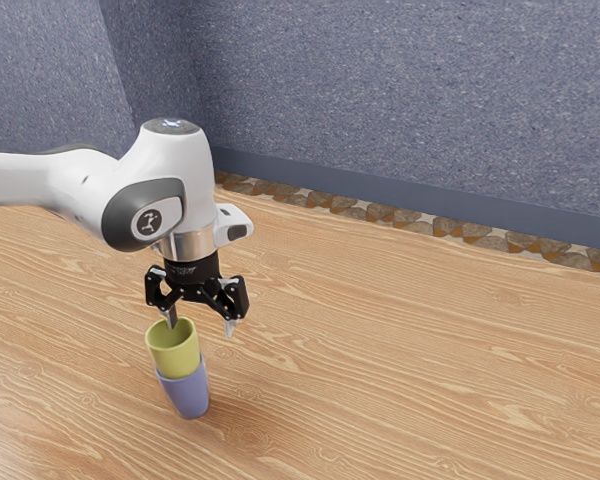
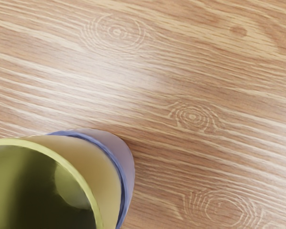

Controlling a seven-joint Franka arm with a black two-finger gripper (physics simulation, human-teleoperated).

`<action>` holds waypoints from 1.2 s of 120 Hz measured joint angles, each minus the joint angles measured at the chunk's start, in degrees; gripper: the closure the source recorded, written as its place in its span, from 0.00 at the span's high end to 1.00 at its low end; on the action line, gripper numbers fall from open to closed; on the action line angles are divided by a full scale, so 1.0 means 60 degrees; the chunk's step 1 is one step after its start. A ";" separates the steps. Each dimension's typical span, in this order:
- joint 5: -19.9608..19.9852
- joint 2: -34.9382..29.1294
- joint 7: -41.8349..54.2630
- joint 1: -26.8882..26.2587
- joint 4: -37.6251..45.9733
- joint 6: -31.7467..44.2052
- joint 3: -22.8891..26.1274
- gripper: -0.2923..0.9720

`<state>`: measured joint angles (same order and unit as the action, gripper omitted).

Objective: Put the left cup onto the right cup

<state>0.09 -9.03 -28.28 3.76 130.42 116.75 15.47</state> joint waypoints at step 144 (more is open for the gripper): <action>-0.0074 0.0095 0.0562 0.0005 -0.2170 -0.1119 -0.0436 0.77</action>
<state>-0.36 -8.45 -24.91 3.79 117.40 110.04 12.86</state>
